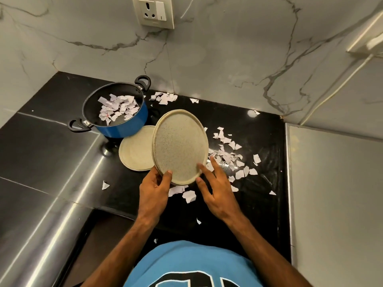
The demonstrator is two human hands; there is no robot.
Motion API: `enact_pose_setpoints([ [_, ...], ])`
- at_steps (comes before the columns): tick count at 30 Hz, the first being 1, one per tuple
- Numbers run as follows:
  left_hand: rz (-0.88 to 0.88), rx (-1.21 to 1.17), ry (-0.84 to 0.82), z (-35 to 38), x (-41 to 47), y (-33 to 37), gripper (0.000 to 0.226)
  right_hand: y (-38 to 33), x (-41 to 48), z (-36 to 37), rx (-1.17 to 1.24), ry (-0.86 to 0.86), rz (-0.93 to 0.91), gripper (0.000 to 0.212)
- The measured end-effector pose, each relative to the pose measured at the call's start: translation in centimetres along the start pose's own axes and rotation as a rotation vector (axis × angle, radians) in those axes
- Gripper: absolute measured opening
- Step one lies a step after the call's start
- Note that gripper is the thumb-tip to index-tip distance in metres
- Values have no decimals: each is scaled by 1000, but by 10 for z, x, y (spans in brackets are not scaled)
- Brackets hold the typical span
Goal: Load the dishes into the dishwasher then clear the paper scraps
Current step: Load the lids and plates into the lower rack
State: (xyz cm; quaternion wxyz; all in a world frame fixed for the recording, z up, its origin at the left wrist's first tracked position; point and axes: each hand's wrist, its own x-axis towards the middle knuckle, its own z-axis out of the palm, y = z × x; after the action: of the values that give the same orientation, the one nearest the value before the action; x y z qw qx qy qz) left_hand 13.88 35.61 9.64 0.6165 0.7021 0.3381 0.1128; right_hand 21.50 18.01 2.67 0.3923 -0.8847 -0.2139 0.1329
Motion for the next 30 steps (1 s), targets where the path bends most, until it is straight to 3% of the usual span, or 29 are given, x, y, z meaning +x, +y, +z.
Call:
enact_pose_setpoints([
  [2,-5,-40,-30,-2,-5,-1,26,1,-4,5,-17,41,87,65],
  [6,-38,-115,-93,-15,-10,4,21,-10,-18,-1,325,220,269,75],
  [9,-69,-134,-162,-29,-13,9,19,-19,-29,-19,513,329,343,65],
  [12,-99,-56,-232,-39,-19,7,27,-19,-44,-26,629,398,359,41],
  [16,-141,24,-324,-43,-36,-3,33,-24,-83,-30,650,425,404,26],
  [21,-185,88,-499,-38,-64,-12,31,-18,-152,-24,636,551,532,24],
  [30,-150,279,-926,8,-132,-41,24,-1,-316,-9,721,908,814,26],
])
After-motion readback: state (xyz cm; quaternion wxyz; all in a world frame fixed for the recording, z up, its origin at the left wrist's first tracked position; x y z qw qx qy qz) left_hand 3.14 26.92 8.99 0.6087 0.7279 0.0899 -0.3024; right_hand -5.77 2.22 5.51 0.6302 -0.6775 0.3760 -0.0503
